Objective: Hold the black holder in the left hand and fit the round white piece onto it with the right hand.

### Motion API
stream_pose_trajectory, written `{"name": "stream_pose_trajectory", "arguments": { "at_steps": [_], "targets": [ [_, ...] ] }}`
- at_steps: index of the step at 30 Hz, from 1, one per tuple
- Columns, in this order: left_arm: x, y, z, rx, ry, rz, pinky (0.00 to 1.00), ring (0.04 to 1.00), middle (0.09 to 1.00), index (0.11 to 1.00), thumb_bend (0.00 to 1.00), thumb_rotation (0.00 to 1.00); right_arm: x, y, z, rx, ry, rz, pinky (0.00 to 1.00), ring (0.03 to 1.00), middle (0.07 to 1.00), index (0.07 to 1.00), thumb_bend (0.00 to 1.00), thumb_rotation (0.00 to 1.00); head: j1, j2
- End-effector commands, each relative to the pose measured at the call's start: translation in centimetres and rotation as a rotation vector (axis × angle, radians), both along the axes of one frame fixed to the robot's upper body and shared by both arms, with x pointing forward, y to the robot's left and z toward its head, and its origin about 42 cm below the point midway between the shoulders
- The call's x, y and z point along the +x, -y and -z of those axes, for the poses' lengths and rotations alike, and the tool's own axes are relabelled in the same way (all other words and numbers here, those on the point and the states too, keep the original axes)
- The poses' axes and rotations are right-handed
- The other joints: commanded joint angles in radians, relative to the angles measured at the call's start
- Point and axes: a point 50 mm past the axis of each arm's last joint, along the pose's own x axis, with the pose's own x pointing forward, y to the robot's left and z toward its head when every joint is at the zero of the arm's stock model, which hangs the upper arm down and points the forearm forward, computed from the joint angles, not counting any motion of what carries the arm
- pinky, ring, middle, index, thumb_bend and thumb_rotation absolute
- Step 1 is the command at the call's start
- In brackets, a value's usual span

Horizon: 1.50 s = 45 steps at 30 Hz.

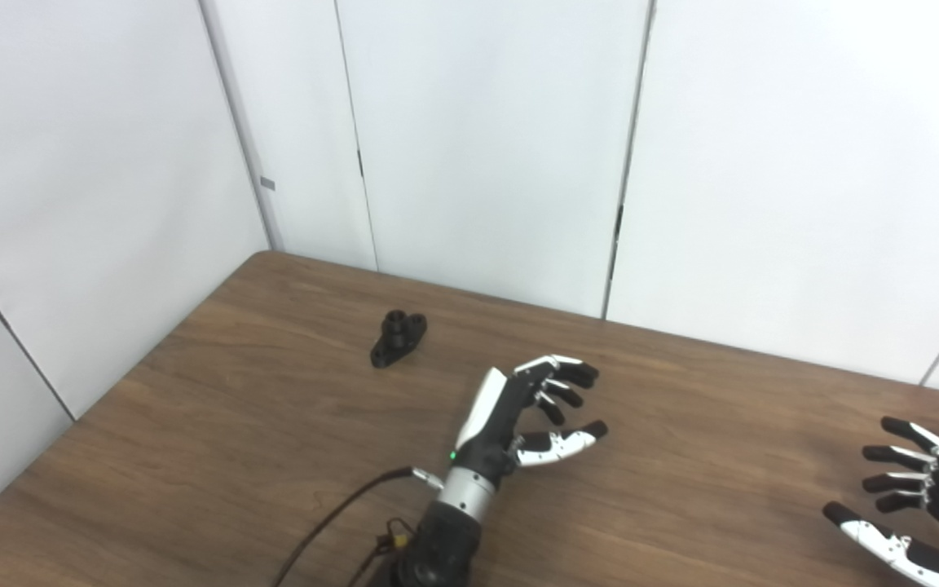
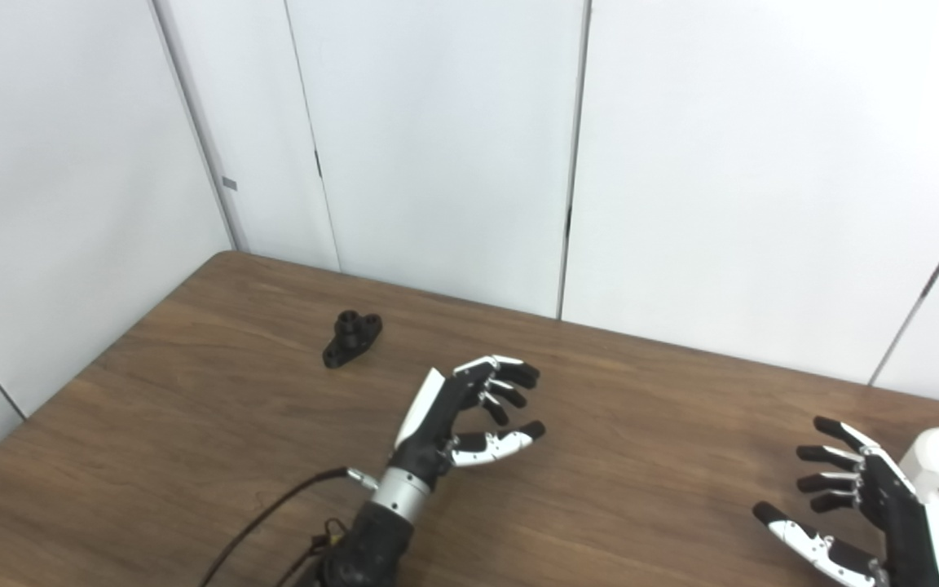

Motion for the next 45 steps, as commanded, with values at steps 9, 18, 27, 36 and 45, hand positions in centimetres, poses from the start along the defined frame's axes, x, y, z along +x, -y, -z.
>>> {"name": "stream_pose_trajectory", "arguments": {
  "at_steps": [9,18,27,36,45],
  "targets": [
    [1.3,-3.7,-5.3,0.132,0.158,-0.070,0.49,0.609,0.665,0.642,0.74,0.07,0.7,0.2,-2.4,0.000,0.087,0.003,0.45,0.553,0.662,0.772,0.55,0.00,0.006,0.002],
    [1.3,-6.2,-7.3,0.325,0.233,-0.200,0.56,0.671,0.695,0.634,0.76,0.14,0.6,0.2,-2.7,-0.012,0.090,0.003,0.45,0.552,0.659,0.768,0.55,0.00,0.009,0.005],
    [1.3,-9.0,-9.1,0.408,0.275,-0.300,0.56,0.669,0.716,0.631,0.77,0.11,0.6,0.2,-2.9,-0.013,0.085,0.007,0.45,0.549,0.663,0.767,0.54,0.00,0.013,0.010],
    [2.0,-12.0,-10.3,0.508,0.289,-0.484,0.58,0.716,0.750,0.639,0.80,0.20,0.6,0.3,-3.0,-0.010,0.075,0.008,0.43,0.541,0.665,0.773,0.54,0.00,0.022,0.014],
    [2.9,-14.0,-9.8,0.571,0.233,-0.621,0.68,0.849,0.843,0.649,0.82,0.25,0.6,0.4,-3.1,-0.013,0.078,0.003,0.44,0.542,0.665,0.771,0.54,0.00,0.027,0.015]
  ]
}}
